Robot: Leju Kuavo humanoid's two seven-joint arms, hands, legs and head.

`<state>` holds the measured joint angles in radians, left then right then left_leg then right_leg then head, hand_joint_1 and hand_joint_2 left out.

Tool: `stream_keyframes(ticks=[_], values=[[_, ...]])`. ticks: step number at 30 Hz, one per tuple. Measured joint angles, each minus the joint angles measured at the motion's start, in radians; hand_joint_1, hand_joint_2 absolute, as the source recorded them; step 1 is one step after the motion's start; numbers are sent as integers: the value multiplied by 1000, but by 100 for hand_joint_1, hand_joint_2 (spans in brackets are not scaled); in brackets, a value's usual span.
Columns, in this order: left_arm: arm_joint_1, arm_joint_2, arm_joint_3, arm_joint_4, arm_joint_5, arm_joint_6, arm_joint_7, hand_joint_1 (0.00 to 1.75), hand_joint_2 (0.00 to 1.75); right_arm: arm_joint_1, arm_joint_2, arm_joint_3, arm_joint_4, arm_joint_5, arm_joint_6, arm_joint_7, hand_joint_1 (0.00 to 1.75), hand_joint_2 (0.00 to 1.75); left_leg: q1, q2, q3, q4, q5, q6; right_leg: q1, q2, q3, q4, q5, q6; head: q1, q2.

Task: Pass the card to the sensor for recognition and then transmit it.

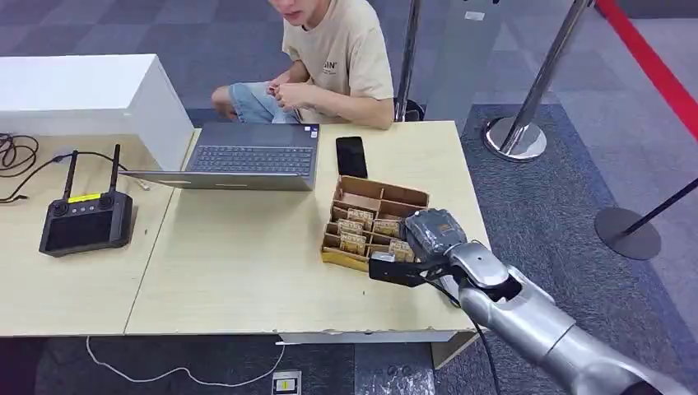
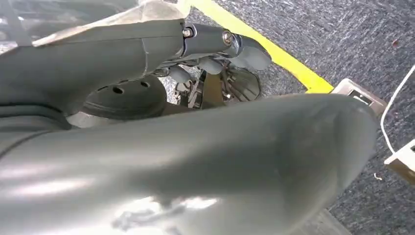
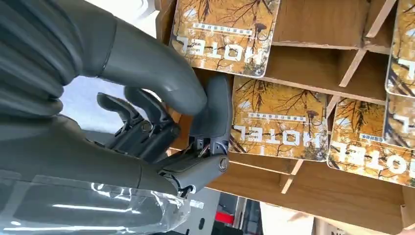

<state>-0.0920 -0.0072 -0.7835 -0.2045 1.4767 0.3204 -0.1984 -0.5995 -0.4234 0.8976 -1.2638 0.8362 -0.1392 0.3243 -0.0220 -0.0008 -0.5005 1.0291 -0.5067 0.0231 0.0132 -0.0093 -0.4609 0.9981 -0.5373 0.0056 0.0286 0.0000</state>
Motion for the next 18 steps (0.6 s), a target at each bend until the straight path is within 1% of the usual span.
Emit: stream_keyframes(ticks=[9, 10, 11, 12, 13, 18], values=[[0, 0, 0, 0, 0, 0, 0, 0, 0, 0, 0, 0, 5, 0, -5, -8, 175, 175, 0, 0, 0, 0, 0, 0, 0, 0, 0, 0, 0, 0, 0, 0], [0, 0, 0, 0, 0, 0, 0, 0, 0, 0, 0, 0, 5, 2, -8, -10, 168, 175, 0, 0, 0, 0, 0, 0, 0, 0, 0, 0, 0, 0, 0, 0], [0, 0, 0, 0, 0, 0, 0, 0, 0, 0, 0, 0, 6, 2, -13, -10, 133, 175, 0, 0, 0, 0, 0, 0, 0, 0, 0, 0, 0, 0, 0, 0], [0, 0, 0, 0, 0, 0, 0, 0, 0, 0, 0, 0, 9, 2, -17, -10, 75, 175, 0, 0, 0, 0, 0, 0, 0, 0, 0, 0, 0, 0, 0, 0], [0, 0, 0, 0, 0, 0, 0, 0, 0, 0, 0, 0, 10, 4, -24, -10, 0, 175, 0, 0, 0, 0, 0, 0, 0, 0, 0, 0, 0, 0, 0, 0], [0, 0, 0, 0, 4, 0, -1, 0, 0, 0, 0, -6, 10, 53, -74, 5, 0, 175, 0, 0, 0, 0, 0, 0, 0, 0, 0, 0, 0, 0, 0, 0]])
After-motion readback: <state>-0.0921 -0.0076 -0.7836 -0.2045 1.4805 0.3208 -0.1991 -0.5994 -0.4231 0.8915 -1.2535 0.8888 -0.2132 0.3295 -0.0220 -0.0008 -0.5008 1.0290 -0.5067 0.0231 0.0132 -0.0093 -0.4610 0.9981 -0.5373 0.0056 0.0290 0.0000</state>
